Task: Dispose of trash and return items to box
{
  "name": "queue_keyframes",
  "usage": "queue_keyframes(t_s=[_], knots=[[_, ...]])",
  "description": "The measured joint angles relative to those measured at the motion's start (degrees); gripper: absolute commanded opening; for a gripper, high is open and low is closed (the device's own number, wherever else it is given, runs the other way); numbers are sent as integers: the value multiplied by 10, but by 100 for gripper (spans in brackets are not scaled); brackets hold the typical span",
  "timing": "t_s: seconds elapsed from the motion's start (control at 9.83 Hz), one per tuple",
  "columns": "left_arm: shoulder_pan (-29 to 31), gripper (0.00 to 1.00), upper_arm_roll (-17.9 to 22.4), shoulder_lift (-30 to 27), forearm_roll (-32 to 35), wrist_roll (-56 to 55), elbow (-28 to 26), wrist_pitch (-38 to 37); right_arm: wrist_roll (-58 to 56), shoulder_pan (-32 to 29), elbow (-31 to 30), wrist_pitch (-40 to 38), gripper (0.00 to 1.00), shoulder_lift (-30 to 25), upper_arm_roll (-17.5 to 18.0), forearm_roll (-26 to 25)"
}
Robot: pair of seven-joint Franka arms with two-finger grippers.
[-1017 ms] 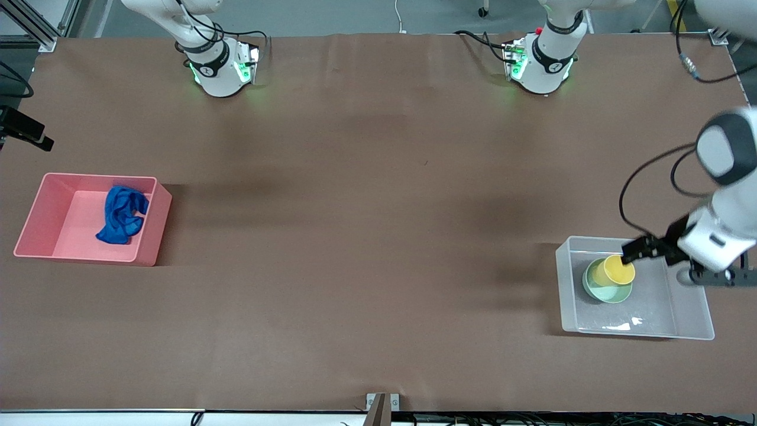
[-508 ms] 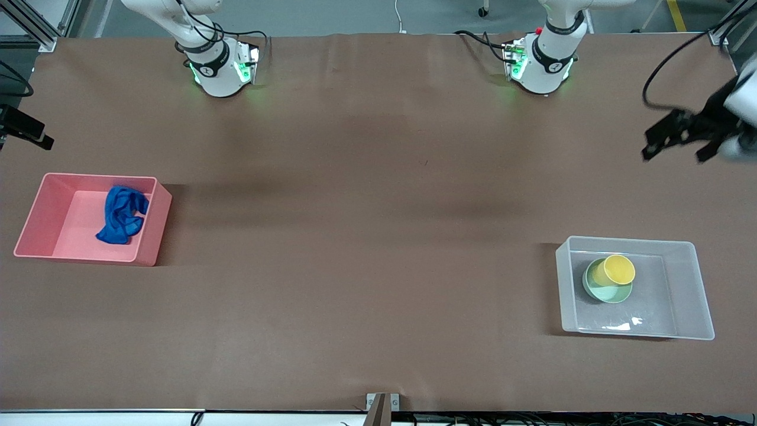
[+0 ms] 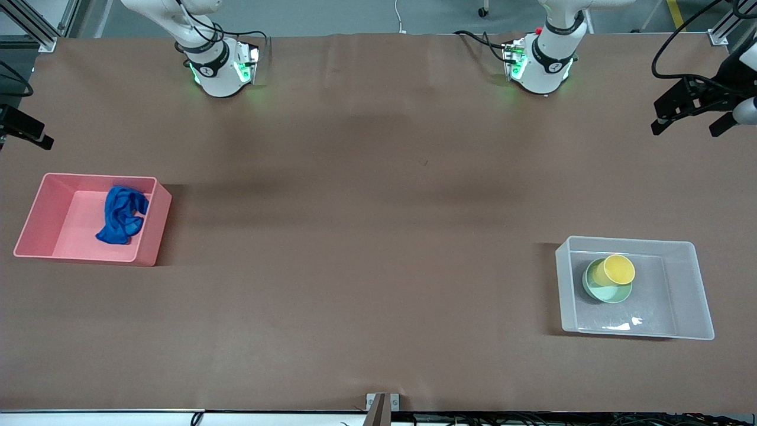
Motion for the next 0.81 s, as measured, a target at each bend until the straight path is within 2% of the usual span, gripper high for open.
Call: queue_keyframes(t_s=[0.2,0.81], knots=[[0,100,0,33,0,-2,41,-26,0,0,0,0,100,0,0,0],[0,100,-1,36,0,-6,43,-30,0,0,0,-1,100,0,0,0]])
